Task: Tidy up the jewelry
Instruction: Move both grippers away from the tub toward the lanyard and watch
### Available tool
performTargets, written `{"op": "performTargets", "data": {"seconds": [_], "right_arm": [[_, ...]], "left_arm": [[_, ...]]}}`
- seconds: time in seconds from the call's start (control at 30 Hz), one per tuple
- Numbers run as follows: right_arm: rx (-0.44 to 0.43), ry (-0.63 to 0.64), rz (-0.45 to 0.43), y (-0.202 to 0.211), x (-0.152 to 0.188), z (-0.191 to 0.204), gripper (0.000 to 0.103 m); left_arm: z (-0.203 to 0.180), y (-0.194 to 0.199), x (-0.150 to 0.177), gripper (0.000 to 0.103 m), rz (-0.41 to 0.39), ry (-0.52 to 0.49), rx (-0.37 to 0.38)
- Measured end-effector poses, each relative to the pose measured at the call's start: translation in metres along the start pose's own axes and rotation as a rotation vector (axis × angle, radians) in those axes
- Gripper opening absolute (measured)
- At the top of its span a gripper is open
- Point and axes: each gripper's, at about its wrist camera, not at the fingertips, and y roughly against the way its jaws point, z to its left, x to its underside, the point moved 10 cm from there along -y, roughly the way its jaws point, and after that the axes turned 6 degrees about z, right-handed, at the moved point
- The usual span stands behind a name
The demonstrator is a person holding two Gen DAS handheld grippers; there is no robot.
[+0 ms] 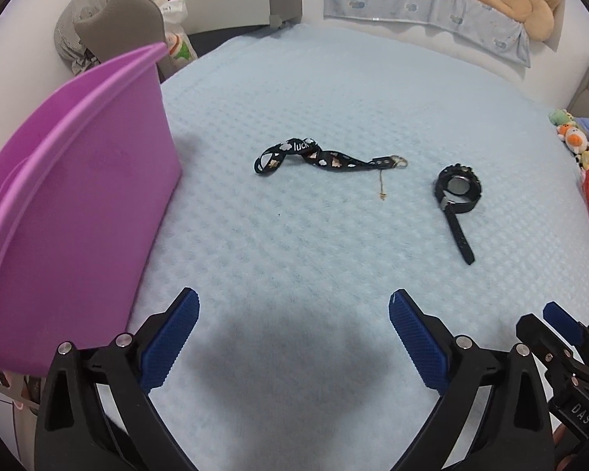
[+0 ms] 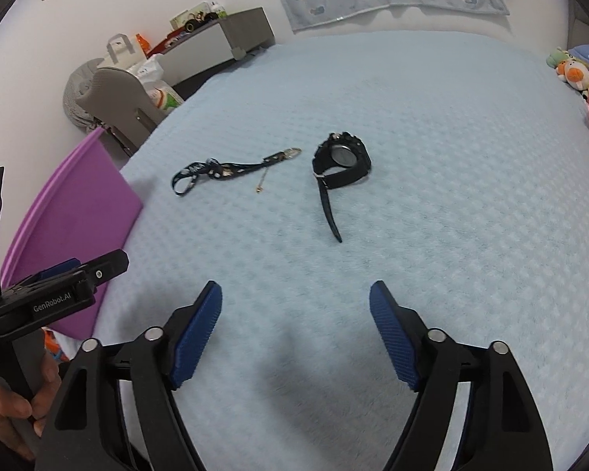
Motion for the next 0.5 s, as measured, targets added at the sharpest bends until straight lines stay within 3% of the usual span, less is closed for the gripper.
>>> {"op": "performTargets", "data": {"seconds": [0.5], "right_arm": [[0.049, -0.020, 0.025, -0.064, -0.046, -0.023, 0.076]], "left_arm": [[-0.010, -0.082, -0.059, 0.096, 0.010, 0.014, 0.014]]}}
